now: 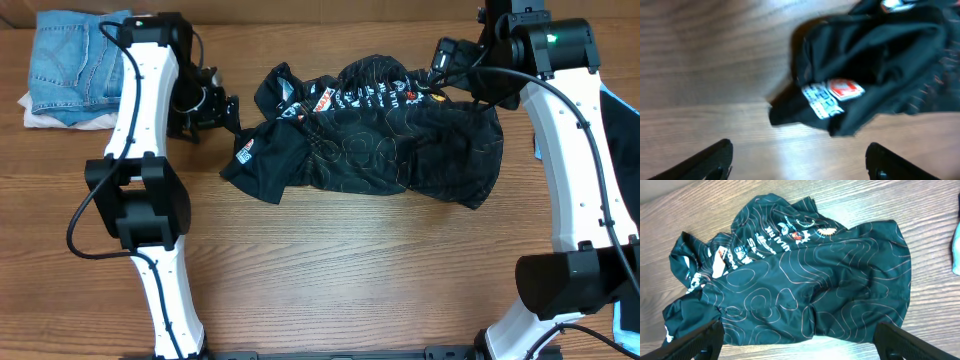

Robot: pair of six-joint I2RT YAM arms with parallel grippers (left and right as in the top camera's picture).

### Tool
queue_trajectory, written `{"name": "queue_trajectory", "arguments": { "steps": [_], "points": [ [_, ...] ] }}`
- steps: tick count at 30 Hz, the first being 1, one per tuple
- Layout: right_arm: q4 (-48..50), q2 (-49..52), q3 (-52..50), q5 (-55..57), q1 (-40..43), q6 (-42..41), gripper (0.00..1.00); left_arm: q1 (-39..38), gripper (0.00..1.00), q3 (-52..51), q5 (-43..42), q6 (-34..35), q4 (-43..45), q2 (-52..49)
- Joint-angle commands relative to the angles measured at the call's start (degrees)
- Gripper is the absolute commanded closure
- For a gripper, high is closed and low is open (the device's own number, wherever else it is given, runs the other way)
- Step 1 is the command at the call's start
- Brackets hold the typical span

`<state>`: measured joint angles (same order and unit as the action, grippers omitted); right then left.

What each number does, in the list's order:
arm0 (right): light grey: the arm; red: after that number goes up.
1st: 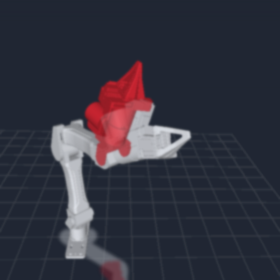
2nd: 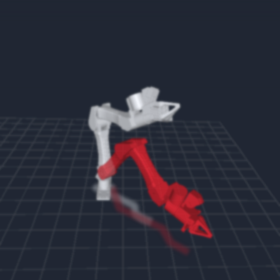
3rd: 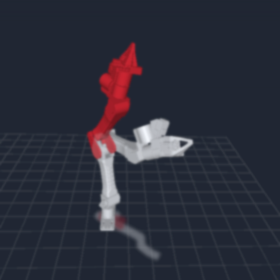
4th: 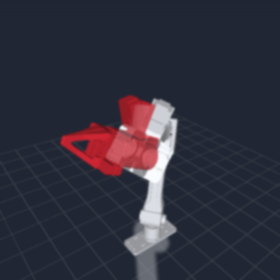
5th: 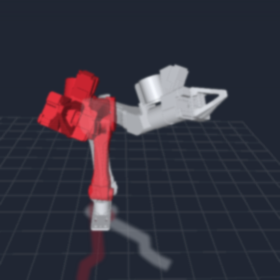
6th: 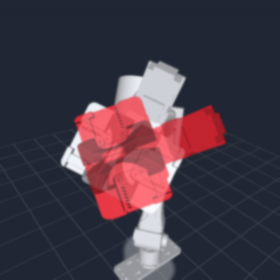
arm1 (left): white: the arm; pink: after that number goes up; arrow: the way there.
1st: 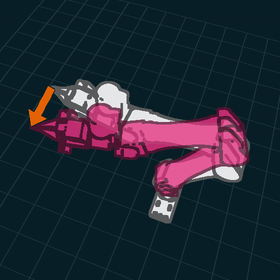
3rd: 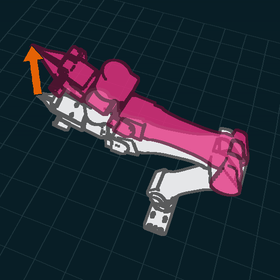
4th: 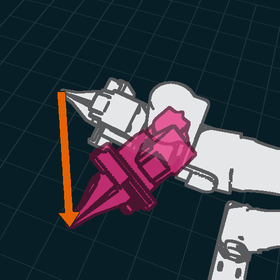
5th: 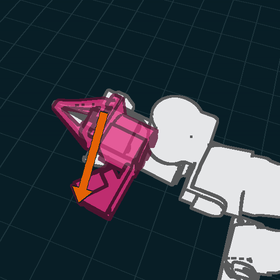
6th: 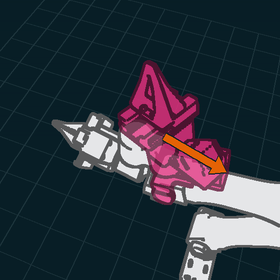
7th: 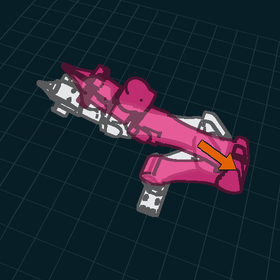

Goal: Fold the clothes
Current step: 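Lower the jersey onto the table and release both grippers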

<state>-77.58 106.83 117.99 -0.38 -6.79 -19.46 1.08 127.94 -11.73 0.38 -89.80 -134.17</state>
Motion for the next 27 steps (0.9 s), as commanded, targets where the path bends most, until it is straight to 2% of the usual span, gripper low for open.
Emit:
{"name": "queue_trajectory", "arguments": {
  "steps": [1, 4, 9, 13, 19, 22, 27],
  "points": [
    [0.66, -1.25, 0.31, 0.76, 0.11, -0.04, 0.00, -0.76, 0.16, -3.67, 6.62, -6.25, 2.93, -0.44],
    [1.40, -1.25, 0.07, 1.22, 0.11, -0.04, 0.00, -0.79, 0.16, -7.02, 6.47, -14.64, 5.73, -0.44],
    [3.50, -1.25, -1.60, 2.32, 0.11, -0.02, 0.00, -0.81, 0.29, -10.95, 4.24, -26.69, 9.33, -0.44],
    [4.50, -1.03, -3.30, 3.76, 0.11, 0.13, 0.00, -1.79, 0.24, -11.65, 4.24, -27.74, 9.20, -0.44],
    [7.52, -0.26, -5.44, 5.77, 0.13, 0.15, 0.00, -4.31, 0.25, -11.65, 4.24, -29.16, 8.94, -0.44],
    [8.74, -0.24, -6.71, 6.97, 0.17, 0.15, 0.00, -5.97, 0.21, -11.65, 4.35, -30.08, 8.15, -0.44],
    [8.57, -0.13, -6.75, 6.86, 0.81, 0.11, 0.00, -7.54, 0.20, -11.96, 6.88, -30.84, 8.26, -0.44]
  ]
}}
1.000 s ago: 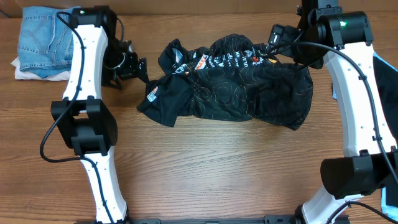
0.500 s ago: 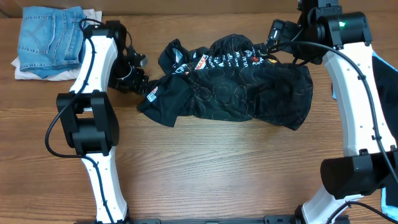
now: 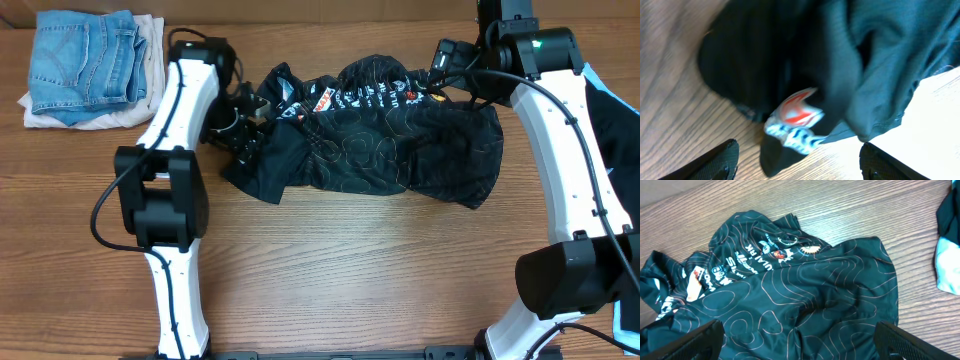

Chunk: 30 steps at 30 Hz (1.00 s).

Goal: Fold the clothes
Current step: 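Lower the jersey onto the table and release both grippers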

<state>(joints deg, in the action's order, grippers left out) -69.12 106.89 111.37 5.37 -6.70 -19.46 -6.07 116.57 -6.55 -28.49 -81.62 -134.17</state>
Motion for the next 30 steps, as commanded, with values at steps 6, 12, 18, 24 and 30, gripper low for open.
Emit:
{"name": "queue_trajectory", "arguments": {
  "steps": [6, 12, 18, 24, 30],
  "points": [
    [-1.42, -0.20, -0.15, 1.01, 1.31, 0.07, 0.00, 0.76, 0.21, -2.60, 2.32, -2.08, 3.32, -0.44],
    [-1.60, -0.20, -0.15, 1.03, 1.31, 0.09, 0.00, 1.11, 0.21, -5.97, 4.07, -3.26, 5.01, -0.44],
    [-1.36, -0.20, -0.15, 1.03, 1.31, 0.07, 0.00, 1.05, 0.32, -6.27, 4.59, -3.19, 5.01, -0.44],
    [-1.55, -0.13, -1.16, 1.01, 1.36, -0.70, 0.00, 1.25, 0.77, -6.27, 5.51, -2.14, 5.01, -0.44],
    [-1.55, -0.13, -6.40, 0.98, 2.62, -4.79, 0.00, 1.22, 0.96, -6.27, 5.14, -0.66, 5.05, -0.44]
  ]
}}
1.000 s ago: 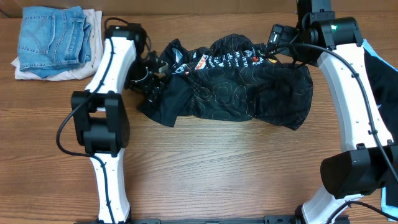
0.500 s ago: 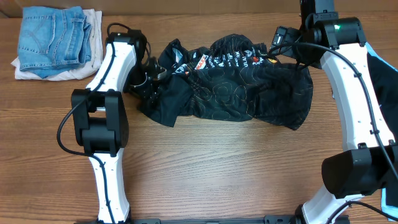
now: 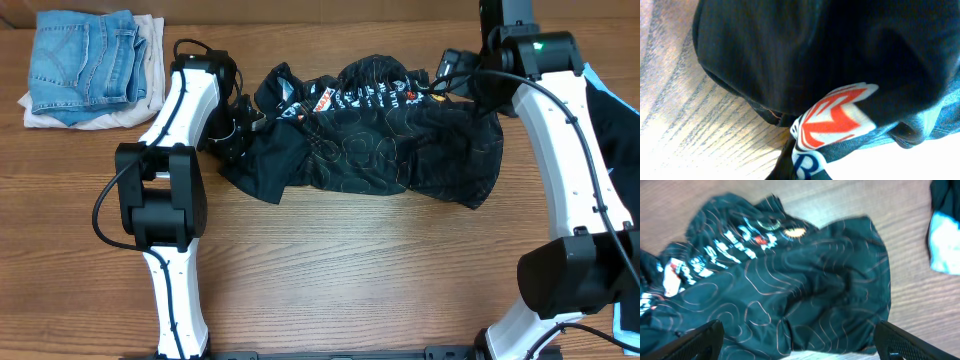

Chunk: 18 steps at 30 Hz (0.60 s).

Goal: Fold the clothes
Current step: 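Lower the jersey onto the table and release both grippers, then regrasp the jersey's left and right edges with both grippers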

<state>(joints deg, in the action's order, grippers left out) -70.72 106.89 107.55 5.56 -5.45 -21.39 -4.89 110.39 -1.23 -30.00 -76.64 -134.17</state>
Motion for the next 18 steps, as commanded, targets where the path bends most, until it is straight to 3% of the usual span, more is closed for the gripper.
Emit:
{"name": "queue_trajectory", "arguments": {
  "steps": [1, 9, 15, 18],
  "points": [
    [0.35, -0.13, -3.45, 0.55, 1.79, -2.91, 0.00, 0.04, 0.96, -0.09, -0.26, 0.87, 0.09, -0.44],
    [7.19, -0.04, -12.52, -0.17, 10.86, -2.56, 0.00, 0.04, 0.96, -0.09, -0.33, 1.79, 0.28, -0.44],
    [12.70, -0.02, -20.02, -14.21, 18.53, 2.97, 0.02, 0.04, 0.96, -0.09, -0.96, 1.95, 0.50, -0.44],
    [15.98, -0.02, -24.50, -16.35, 20.11, 3.87, 0.14, 0.04, 0.96, -0.09, -1.70, 1.95, 0.48, -0.44]
  ]
}}
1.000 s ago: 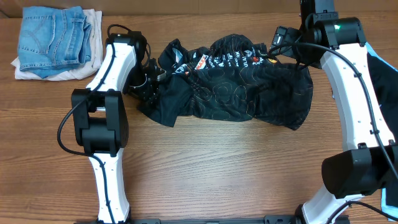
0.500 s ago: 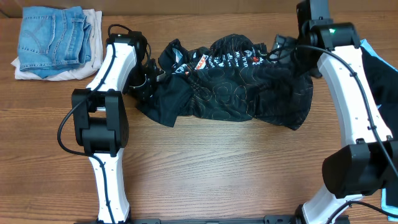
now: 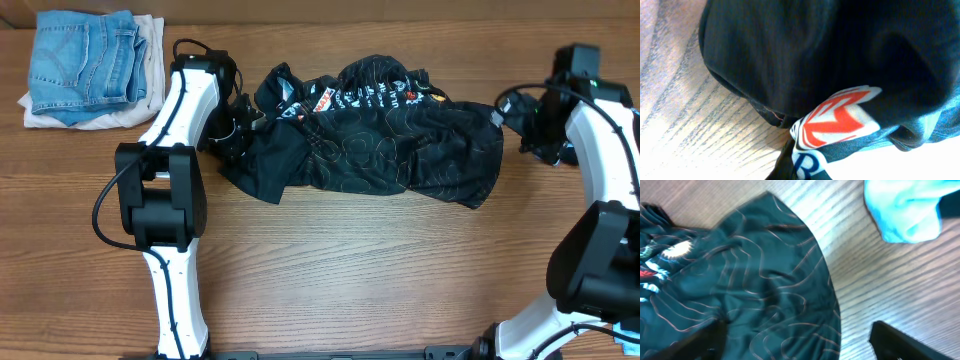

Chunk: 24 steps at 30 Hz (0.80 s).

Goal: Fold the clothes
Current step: 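Regrasp the jersey's left and right edges with both grippers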

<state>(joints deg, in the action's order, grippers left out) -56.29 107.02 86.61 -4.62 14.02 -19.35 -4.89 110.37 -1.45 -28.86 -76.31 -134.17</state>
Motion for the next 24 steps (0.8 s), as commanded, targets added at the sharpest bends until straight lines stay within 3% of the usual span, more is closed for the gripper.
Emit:
{"name": "queue_trajectory", "arguments": {
  "steps": [1, 9, 24],
  "points": [
    [3.13, -0.15, -5.14, -6.69, 0.79, 1.84, 0.20, 0.04, 0.96, -0.07, -1.62, 0.81, 0.17, -0.44],
    [11.63, 0.48, -11.63, -6.80, 0.52, 2.71, 0.18, 0.02, 0.96, -0.07, -1.64, 0.81, 0.26, -0.44],
    [13.60, 9.75, -12.09, -3.02, 0.63, 4.85, 0.17, 0.04, 0.96, -0.07, -2.62, 0.79, 0.28, -0.44]
  ]
}}
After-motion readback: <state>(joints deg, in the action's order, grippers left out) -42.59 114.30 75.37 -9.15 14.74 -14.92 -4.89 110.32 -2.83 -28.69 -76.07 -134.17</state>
